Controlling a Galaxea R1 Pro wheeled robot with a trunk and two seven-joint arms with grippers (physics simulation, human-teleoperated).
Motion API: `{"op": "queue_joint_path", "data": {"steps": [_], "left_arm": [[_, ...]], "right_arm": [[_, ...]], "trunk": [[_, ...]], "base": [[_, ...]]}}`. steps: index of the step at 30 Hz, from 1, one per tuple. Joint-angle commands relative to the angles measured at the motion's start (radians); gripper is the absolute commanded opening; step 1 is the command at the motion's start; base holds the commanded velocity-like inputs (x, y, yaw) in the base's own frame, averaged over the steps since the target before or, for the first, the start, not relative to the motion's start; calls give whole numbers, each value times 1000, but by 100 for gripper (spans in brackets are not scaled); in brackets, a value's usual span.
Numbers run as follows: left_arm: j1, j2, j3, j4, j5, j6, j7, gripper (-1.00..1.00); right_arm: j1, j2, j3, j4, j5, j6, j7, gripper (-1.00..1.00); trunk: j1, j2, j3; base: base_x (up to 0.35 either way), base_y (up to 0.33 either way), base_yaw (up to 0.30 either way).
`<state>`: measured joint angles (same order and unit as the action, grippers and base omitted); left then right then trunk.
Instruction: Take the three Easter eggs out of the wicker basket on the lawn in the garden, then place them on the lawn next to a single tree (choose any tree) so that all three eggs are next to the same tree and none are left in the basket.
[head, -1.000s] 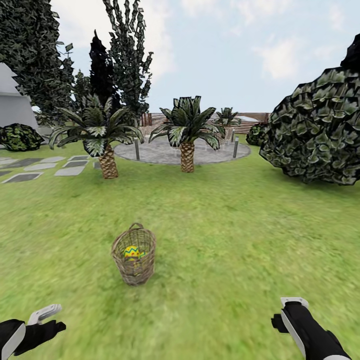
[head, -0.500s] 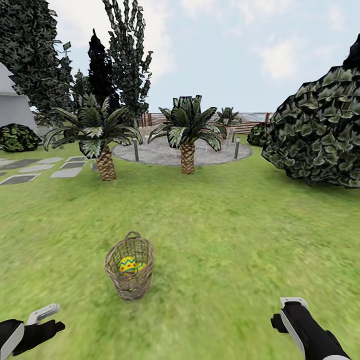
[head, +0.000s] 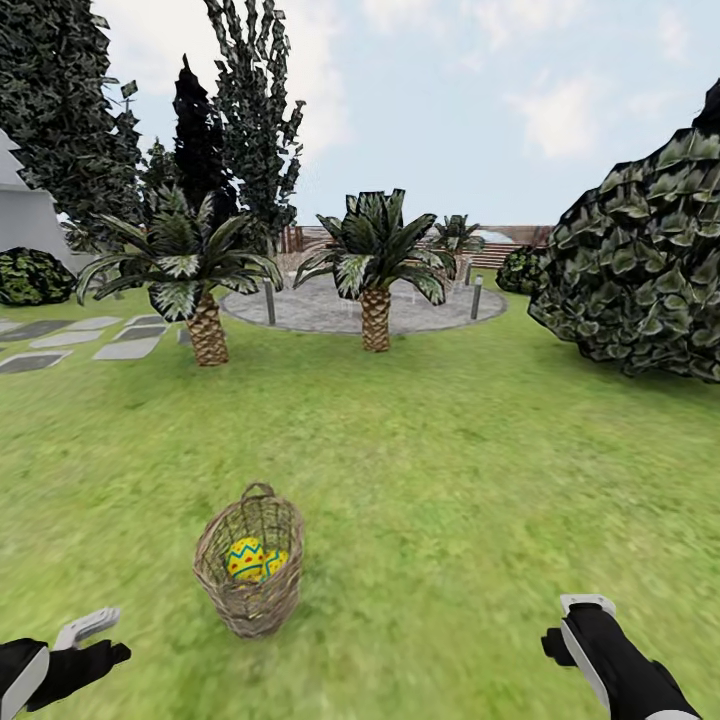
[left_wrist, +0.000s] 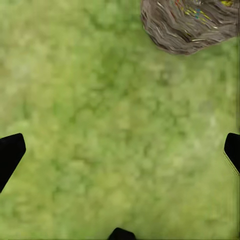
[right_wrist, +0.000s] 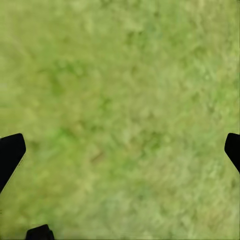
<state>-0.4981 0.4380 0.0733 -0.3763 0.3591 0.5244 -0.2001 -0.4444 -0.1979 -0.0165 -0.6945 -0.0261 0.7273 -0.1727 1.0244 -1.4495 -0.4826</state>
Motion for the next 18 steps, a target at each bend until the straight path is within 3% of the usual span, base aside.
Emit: {"op": "queue_joint_path", "data": {"steps": [1,18], "left_arm": [[0,-1,7,-1,1,7,-2,100],[0,-3,6,-1,0,6,-1,100]], "right_arm": [[0,0,0,-1,-3,4,-4,100],[0,0,1,0,-3,4,-4,100]], "trunk": [[1,-1,-1],[1,-1,-1]], "base": [[325,0,0],[325,0,0]]}}
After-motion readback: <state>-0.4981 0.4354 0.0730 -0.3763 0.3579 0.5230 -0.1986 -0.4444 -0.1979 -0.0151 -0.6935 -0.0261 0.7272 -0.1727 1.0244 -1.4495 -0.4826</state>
